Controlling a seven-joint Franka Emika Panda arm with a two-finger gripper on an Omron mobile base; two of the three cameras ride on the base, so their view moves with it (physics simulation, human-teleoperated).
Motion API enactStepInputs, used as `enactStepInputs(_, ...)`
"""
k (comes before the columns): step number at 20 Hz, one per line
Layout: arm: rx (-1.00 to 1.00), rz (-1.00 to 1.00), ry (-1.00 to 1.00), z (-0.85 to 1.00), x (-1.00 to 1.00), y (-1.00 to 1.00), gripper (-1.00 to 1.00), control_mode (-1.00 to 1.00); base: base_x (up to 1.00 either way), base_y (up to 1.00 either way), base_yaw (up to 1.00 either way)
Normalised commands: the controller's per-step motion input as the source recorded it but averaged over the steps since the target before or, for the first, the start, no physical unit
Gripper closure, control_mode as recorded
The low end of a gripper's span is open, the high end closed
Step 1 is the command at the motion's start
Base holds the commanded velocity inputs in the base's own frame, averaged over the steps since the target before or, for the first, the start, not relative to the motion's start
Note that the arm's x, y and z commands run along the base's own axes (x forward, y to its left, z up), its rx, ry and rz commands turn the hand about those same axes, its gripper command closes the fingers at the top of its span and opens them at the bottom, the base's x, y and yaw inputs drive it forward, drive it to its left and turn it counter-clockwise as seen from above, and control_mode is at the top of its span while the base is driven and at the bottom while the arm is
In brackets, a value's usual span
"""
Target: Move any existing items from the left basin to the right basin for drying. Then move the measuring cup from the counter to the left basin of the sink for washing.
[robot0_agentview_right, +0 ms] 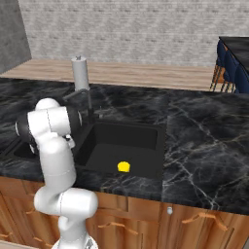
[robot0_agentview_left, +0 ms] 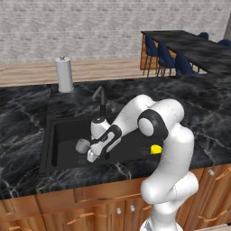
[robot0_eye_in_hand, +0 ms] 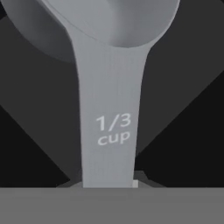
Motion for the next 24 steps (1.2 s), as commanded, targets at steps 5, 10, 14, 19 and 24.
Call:
enactStepInputs(5,-0.08,0.00,0.00,-0.14,0.41,0.16,1.00,-1.00,0.00,0.00,0.00)
enactStepInputs(10,-0.05,0.00,0.00,-0.12,0.27,0.06,1.00,-1.00,0.00,0.00,0.00)
enactStepInputs(14,-0.03,0.00,0.00,-0.34,0.05,0.00,1.00,-1.00,0.00,0.00,0.00)
enactStepInputs(19,-0.01,0.00,0.00,-0.19,0.00,0.00,-1.00,-1.00,0.00,0.00,0.00)
enactStepInputs(24,0.00,0.00,0.00,0.00,0.11,0.00,-1.00,-1.00,0.00,0.00,0.00)
